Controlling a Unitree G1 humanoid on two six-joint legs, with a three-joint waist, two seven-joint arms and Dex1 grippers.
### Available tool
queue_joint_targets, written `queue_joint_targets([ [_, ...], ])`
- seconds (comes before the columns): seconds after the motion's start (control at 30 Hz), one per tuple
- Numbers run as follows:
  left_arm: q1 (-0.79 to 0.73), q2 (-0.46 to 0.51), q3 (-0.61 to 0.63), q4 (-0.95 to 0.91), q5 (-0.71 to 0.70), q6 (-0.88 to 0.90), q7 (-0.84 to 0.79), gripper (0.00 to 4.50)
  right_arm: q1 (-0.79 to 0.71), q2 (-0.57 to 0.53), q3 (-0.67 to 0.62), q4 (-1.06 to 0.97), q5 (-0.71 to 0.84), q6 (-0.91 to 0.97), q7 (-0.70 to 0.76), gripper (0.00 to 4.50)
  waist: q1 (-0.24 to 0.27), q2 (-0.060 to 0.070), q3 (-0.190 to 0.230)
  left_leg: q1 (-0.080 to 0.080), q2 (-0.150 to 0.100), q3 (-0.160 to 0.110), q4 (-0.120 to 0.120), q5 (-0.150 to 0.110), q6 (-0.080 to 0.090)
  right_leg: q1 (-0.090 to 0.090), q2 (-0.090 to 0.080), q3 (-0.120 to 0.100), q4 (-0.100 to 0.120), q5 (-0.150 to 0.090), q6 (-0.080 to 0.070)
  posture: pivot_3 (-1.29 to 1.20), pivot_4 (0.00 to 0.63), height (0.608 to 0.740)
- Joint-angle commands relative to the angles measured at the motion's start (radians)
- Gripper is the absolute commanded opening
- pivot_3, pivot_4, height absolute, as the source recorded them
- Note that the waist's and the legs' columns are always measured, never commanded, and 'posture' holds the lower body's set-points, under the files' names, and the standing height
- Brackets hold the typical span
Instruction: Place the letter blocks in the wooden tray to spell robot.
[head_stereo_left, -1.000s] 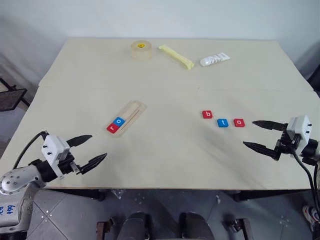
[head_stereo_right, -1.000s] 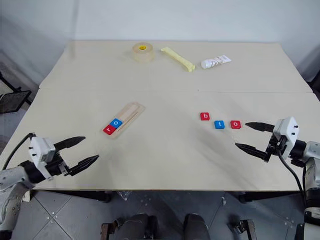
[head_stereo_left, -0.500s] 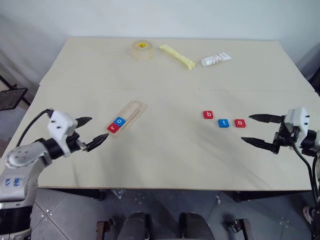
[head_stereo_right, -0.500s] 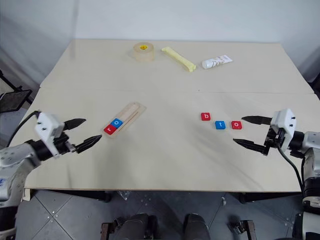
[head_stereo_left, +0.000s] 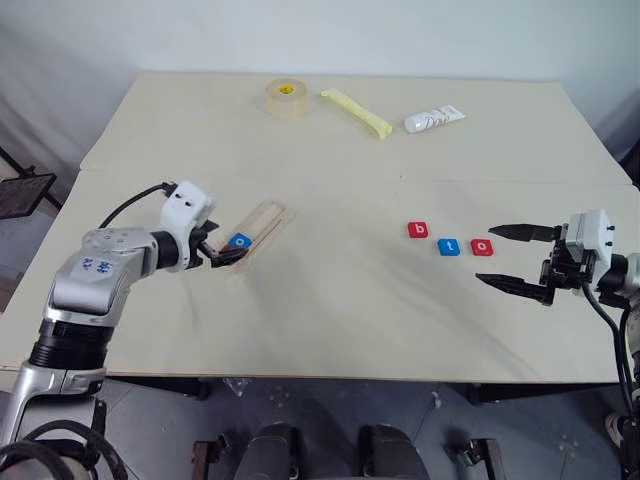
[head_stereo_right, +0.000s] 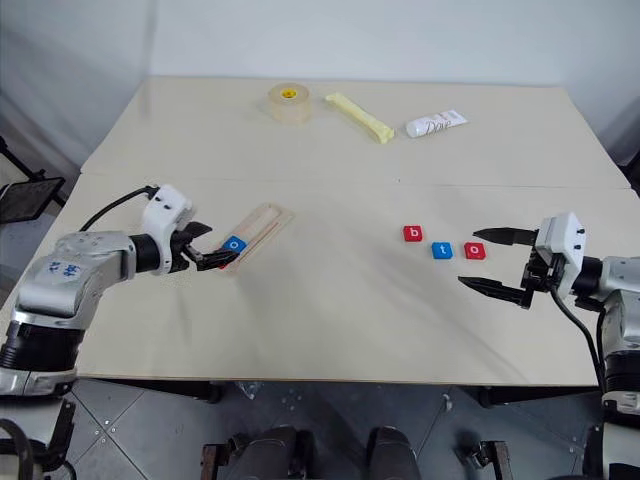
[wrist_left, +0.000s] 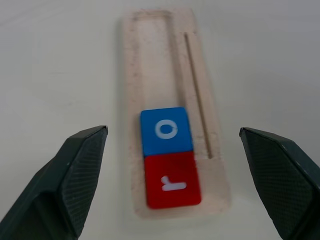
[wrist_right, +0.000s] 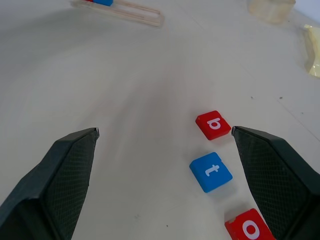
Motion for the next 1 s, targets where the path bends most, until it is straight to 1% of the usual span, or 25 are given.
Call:
queue_joint_targets([
  [0.03, -0.037, 0.003, -0.013, -0.001, 0.018, 0.05, -0.001, 4.5, -0.008, -0.027, -0.016, -0.014, 0.013, -0.002, 0.016, 4.46, 0.0, 0.0, 0.0, 0.0, 0.0, 0.0, 0.0, 0.0, 0.0, 0.0, 0.0, 0.0, 0.0, 0.0, 0.0, 0.0, 0.15, 0.74],
  [0.3, -0.08, 0.001, -0.109, 0.078, 0.08, 0.094, -0.021, 4.5, -0.014, -0.035, -0.017, 0.001, 0.005, -0.005, 0.015, 4.46, 0.0, 0.0, 0.0, 0.0, 0.0, -0.001, 0.0, 0.0, 0.0, 0.0, 0.0, 0.0, 0.0, 0.0, 0.0, 0.0, 0.15, 0.74],
  [0.63, -0.091, -0.034, -0.13, 0.138, 0.088, 0.108, -0.046, 4.5, -0.024, -0.036, -0.013, 0.01, -0.004, -0.009, 0.011, 4.46, 0.005, 0.0, 0.0, 0.0, 0.0, -0.001, 0.001, 0.0, 0.0, 0.0, 0.0, 0.0, 0.0, 0.0, 0.0, 0.0, 0.15, 0.74],
  [0.73, -0.08, -0.039, -0.133, 0.14, 0.104, 0.111, -0.033, 3.9, -0.03, -0.035, -0.012, 0.014, -0.009, -0.009, 0.008, 4.5, 0.006, 0.0, 0.0, 0.0, 0.0, -0.001, 0.001, 0.0, 0.0, 0.001, 0.0, 0.0, 0.0, 0.0, 0.0, 0.0, 0.15, 0.74],
  [0.77, -0.076, -0.042, -0.13, 0.14, 0.108, 0.109, -0.031, 3.6, -0.032, -0.034, -0.012, 0.016, -0.011, -0.01, 0.007, 4.5, 0.006, 0.0, 0.0, 0.0, 0.0, -0.001, 0.001, 0.0, -0.001, 0.001, 0.0, 0.0, 0.0, 0.0, 0.0, 0.0, 0.15, 0.74],
  [0.8, -0.073, -0.044, -0.128, 0.14, 0.11, 0.107, -0.031, 3.4, -0.033, -0.034, -0.012, 0.018, -0.012, -0.011, 0.006, 4.5, 0.006, 0.0, 0.0, 0.0, 0.0, -0.001, 0.001, 0.0, 0.0, 0.001, 0.0, 0.0, 0.0, 0.0, 0.0, 0.0, 0.15, 0.74],
  [1.0, -0.081, -0.034, -0.161, 0.151, 0.157, 0.007, -0.065, 3.4, -0.038, -0.032, -0.013, 0.023, -0.021, -0.008, 0.0, 4.5, 0.016, 0.0, 0.0, 0.0, 0.0, -0.001, 0.001, 0.0, -0.001, 0.001, 0.0, 0.0, 0.001, 0.0, 0.0, 0.0, 0.15, 0.74],
])
